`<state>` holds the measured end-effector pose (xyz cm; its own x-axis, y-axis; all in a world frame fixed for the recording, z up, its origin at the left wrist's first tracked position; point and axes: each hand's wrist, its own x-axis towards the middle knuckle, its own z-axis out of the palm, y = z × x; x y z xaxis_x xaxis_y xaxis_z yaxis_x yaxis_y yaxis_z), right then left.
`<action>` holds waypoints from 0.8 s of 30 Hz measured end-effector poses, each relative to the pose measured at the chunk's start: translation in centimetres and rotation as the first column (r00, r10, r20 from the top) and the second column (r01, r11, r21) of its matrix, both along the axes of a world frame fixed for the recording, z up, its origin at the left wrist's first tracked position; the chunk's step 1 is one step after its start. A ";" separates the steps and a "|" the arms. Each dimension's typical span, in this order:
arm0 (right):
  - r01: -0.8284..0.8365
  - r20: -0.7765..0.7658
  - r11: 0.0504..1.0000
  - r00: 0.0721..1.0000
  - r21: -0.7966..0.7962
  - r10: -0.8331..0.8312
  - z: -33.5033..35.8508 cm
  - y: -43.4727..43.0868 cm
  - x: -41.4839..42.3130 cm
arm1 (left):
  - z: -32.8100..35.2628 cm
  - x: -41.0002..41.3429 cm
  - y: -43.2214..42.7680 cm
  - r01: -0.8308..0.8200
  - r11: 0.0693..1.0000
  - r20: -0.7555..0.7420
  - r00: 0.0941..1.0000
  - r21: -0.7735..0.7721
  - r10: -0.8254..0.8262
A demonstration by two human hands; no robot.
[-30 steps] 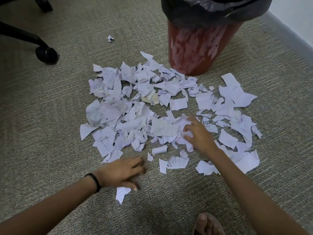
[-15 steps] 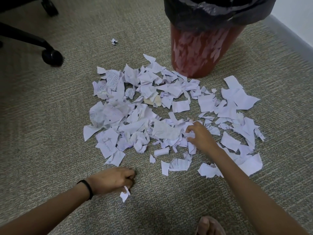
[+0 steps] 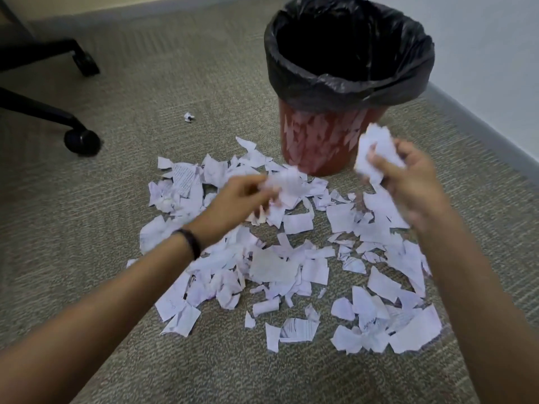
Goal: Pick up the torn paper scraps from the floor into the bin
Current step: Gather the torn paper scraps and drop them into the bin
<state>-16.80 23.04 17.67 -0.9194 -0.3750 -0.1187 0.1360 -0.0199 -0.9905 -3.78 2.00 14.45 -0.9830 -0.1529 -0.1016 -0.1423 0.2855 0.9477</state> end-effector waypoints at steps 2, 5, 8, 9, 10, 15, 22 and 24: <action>0.069 -0.021 0.986 0.997 -0.155 -0.073 2.6 -1.1 -2.1 | 3.0 -3.5 0.4 -0.071 0.992 -0.083 0.993 0.107 0.080; 0.130 -0.066 0.964 0.987 -0.230 -0.149 5.3 -3.2 -6.1 | 7.1 -8.5 0.9 -0.136 0.947 -0.137 0.974 0.289 0.182; 0.114 -0.077 0.978 0.989 -0.174 -0.128 6.5 -4.5 -9.2 | 9.8 -11.5 1.2 -0.172 0.892 -0.110 0.965 0.417 0.238; 0.098 -0.082 0.984 0.990 -0.148 -0.111 6.7 -4.5 -9.8 | 10.1 -11.9 1.2 -0.173 0.899 -0.116 0.964 0.402 0.238; 0.087 -0.098 0.990 0.990 -0.109 -0.098 6.8 -4.4 -10.0 | 10.0 -12.0 1.2 -0.173 0.915 -0.131 0.963 0.365 0.235; 0.323 -0.355 0.946 0.885 0.001 -0.302 4.5 -2.8 -7.3 | 4.6 -8.4 1.4 -0.183 0.966 -0.140 0.968 0.186 0.210; -0.019 -0.153 0.858 0.982 0.514 0.113 -9.0 -1.2 1.7 | -13.1 3.1 3.9 0.300 0.808 0.341 0.931 -0.507 -0.132; -0.339 0.075 0.681 0.920 0.649 0.386 -12.4 -1.0 4.1 | -15.4 5.1 4.4 0.512 0.659 0.503 0.834 -0.551 -0.227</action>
<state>-12.66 22.01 5.26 -0.7421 -0.5364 -0.4020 -0.0658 0.6551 -0.7526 1.27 6.40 -0.90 -0.8773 0.0496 -0.4774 -0.1679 0.9001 0.4020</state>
